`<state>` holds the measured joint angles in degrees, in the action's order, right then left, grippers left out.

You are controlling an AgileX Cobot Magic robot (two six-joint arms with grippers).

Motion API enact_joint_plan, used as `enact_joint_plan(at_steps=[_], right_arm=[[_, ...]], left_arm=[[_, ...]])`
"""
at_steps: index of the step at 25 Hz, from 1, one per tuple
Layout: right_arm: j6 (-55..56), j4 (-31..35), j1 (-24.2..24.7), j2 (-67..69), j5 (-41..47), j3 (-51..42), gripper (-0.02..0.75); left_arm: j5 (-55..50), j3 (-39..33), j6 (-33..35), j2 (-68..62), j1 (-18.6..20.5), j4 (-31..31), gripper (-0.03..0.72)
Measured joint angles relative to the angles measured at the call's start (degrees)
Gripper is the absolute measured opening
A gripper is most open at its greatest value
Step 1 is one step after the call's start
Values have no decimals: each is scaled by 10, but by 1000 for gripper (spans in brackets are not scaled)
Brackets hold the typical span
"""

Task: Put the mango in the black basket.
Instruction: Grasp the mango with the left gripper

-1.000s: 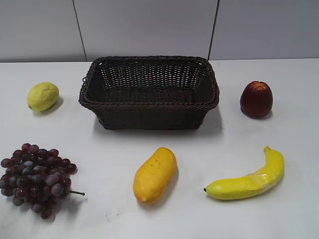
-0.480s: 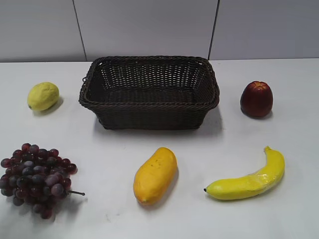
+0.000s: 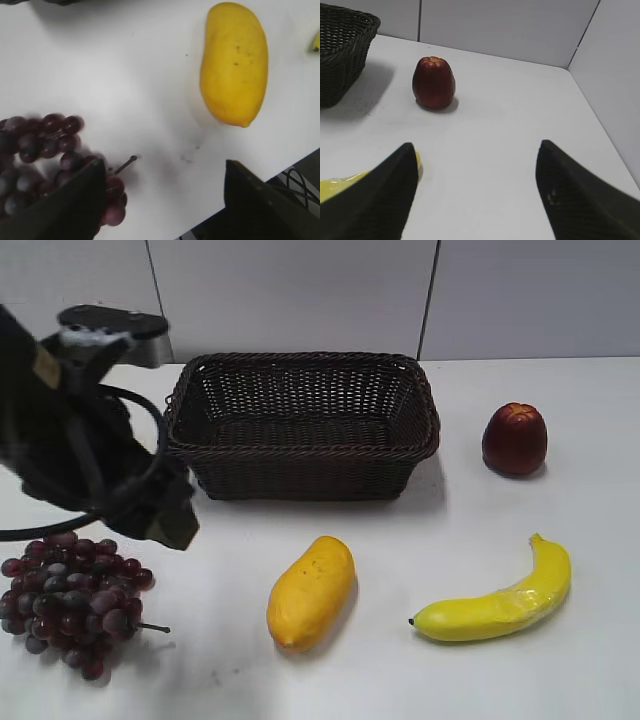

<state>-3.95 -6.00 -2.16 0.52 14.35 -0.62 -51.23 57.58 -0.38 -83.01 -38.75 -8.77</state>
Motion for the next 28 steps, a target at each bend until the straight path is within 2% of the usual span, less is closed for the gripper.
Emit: enact_joint_plan(at_steps=[6,15,21,28], right_arm=[[0,0,0,0,0,0,566],[0,0,0,0,0,0,566],[0,0,0,0,0,0,566],[0,0,0,0,0,0,566]], left_arm=[[1,57,0,-82,-56,9,560],[12,146,-43,-177,-101,66,560],[13,190,-55,-242,-128,81,655],[-1,211,-59,-311,-142,88,666]])
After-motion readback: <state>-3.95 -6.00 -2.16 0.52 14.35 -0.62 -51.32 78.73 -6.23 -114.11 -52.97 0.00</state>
